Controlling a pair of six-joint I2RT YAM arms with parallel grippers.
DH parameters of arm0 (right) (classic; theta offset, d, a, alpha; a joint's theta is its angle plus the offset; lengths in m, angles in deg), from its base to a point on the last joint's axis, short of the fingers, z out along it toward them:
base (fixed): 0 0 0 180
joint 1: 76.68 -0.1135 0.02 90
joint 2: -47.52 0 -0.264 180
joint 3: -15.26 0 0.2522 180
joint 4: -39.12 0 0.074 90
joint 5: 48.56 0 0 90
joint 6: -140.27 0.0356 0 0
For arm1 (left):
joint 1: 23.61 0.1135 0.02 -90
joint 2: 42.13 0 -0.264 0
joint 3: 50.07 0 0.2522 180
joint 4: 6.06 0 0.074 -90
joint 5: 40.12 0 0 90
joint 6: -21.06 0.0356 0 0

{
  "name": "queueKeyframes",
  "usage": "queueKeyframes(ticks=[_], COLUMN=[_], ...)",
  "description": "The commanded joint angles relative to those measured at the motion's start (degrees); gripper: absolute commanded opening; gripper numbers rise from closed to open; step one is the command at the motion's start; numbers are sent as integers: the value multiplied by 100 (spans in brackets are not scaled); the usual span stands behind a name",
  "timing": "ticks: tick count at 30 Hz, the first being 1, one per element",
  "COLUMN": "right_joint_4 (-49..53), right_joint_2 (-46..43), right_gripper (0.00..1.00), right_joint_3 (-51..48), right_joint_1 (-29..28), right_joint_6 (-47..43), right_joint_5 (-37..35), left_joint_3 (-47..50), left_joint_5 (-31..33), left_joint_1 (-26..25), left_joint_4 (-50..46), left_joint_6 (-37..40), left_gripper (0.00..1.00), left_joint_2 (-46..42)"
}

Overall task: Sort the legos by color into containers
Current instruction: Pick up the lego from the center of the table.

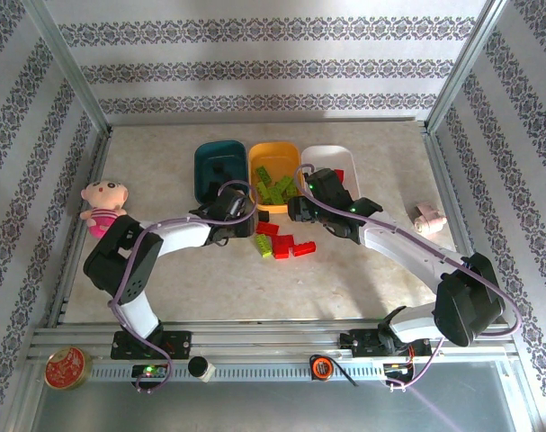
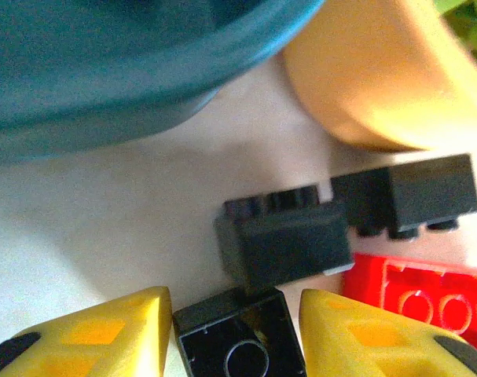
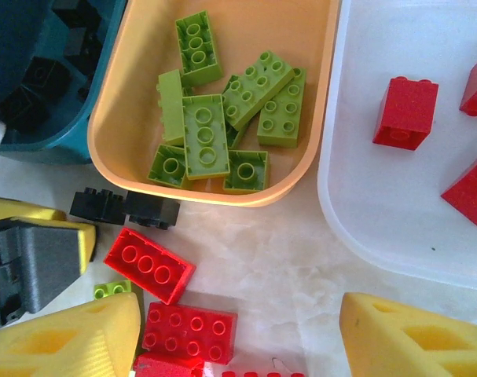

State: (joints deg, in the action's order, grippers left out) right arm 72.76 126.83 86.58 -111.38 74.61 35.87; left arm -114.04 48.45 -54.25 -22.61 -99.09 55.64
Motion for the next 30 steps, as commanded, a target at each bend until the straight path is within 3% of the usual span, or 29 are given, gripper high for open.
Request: queueKeyframes(ticks=[1, 4, 9, 14, 20, 26, 30], right_joint_4=[-80, -111, -122, -59, -63, -109, -103], right_joint_2=[-111, -66, -72, -221, -345, -516, -641], right_gripper=[68, 68, 68, 68, 68, 68, 68], right_joint_3=[-70, -52, -52, -141, -188, -365, -535], right_joint_1=[26, 25, 15, 24, 45, 48, 16], right_joint_6=[142, 168, 185, 173, 182, 275, 337], right_joint_5=[-33, -5, 16, -42, -65, 19, 75], left_joint_3=[221, 228, -12, 0, 346, -61, -848], left_joint_5=[62, -152, 89, 153, 3, 53, -77], left_joint_1=[66, 31, -39, -31, -36, 211, 767], left_joint_4=[-223, -69, -230, -296, -265, -723, -815], left_joint_6=[148, 139, 218, 231, 55, 116, 217], left_gripper=[58, 68, 69, 56, 38, 37, 37], left_joint_2=[-382, -414, 14, 191, -668, -1686, -1289])
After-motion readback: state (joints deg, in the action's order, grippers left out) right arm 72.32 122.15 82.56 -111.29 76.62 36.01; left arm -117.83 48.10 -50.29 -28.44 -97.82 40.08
